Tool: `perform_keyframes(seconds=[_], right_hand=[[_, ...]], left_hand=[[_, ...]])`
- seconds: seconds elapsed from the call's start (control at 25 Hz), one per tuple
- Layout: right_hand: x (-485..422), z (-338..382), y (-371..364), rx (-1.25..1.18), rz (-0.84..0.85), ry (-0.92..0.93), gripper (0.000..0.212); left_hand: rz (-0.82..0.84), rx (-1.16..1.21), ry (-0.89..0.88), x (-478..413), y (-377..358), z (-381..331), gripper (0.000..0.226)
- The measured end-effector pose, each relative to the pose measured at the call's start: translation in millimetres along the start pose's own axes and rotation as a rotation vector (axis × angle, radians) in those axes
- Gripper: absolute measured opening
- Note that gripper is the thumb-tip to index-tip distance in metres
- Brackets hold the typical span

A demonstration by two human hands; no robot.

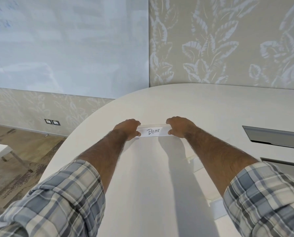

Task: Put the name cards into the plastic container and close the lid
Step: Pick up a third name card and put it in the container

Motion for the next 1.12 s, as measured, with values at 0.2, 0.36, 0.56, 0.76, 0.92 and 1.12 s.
perform_keyframes(seconds=[0.2, 0.36, 0.56, 0.76, 0.92, 1.12], right_hand=[[4, 8, 1, -0.034, -0.007, 0.016, 0.027], [7, 19, -3, -0.067, 0.010, 0.035, 0.038], [13, 29, -1, -0.032, -0.002, 0.027, 0.036], [30, 32, 12, -0.035, -0.027, 0.025, 0.036], [53, 30, 36, -0.037, -0.071, 0.023, 0.037], [95, 21, 80, 0.000, -0.114, 0.011, 0.034]], left_hand=[[-0.011, 0.086, 0.044, 3, 1, 1, 0.040], [-0.002, 0.074, 0.029, 11, 4, 2, 0.041], [-0.021, 0.032, 0.009, 23, 8, 0, 0.038], [-0.036, 0.019, -0.010, 41, 19, -4, 0.037], [-0.073, 0.030, -0.021, 60, 43, -14, 0.037], [-0.129, 0.014, -0.048, 92, 73, -45, 0.037]])
Point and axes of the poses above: each hand's wrist, its own x-axis away from the middle knuckle, its own y-axis out of the back of the hand, z = x × y, the point moved 1 cm from there along -x, towards the middle knuckle, and after that the axes turned 2 degrees about z, right-handed, at the moved point
